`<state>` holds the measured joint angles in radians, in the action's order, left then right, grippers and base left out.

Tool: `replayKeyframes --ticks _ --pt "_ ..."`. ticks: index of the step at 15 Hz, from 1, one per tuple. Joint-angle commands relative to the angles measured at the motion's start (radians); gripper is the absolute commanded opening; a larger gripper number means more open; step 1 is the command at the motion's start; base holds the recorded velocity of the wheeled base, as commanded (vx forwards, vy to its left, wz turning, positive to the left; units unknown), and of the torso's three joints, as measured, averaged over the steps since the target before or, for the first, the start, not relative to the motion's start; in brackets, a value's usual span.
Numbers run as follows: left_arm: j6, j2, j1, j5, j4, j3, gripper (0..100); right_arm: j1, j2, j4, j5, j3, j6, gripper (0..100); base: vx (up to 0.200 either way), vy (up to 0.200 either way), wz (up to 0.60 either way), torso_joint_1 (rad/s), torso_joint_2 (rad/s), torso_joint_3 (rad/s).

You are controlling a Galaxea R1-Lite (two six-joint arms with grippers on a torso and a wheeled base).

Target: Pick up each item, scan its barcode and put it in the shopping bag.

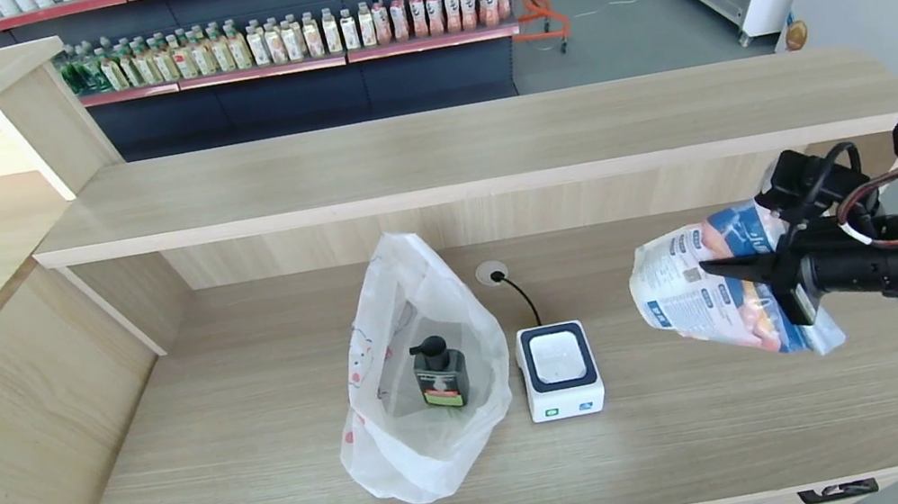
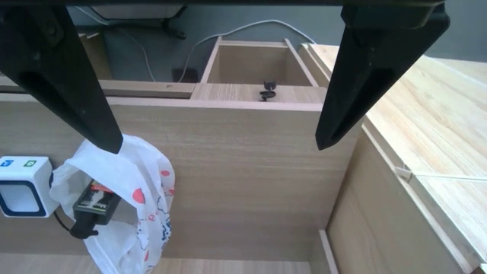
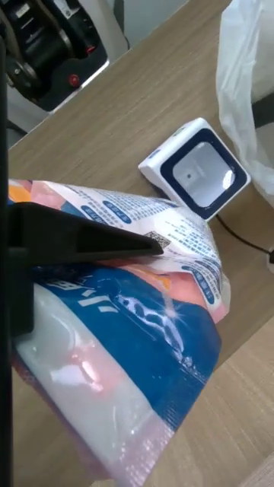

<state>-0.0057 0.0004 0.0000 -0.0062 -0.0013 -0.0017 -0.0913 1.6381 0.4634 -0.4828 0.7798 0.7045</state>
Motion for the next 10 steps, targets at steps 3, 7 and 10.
replayKeyframes --ticks 3,7,10 --pt "0.0 0.0 0.0 0.0 0.0 0.0 100 -0.048 0.247 0.136 -0.128 0.119 0.089 0 0.0 0.0 0.0 0.0 0.0 0.0" --pt "0.0 0.0 0.0 0.0 0.0 0.0 100 -0.05 0.33 0.144 -0.361 0.168 0.217 0 0.0 0.0 0.0 0.0 0.0 0.0" --pt "0.0 0.0 0.0 0.0 0.0 0.0 100 -0.05 0.367 0.143 -0.416 0.174 0.319 0 0.0 0.0 0.0 0.0 0.0 0.0"
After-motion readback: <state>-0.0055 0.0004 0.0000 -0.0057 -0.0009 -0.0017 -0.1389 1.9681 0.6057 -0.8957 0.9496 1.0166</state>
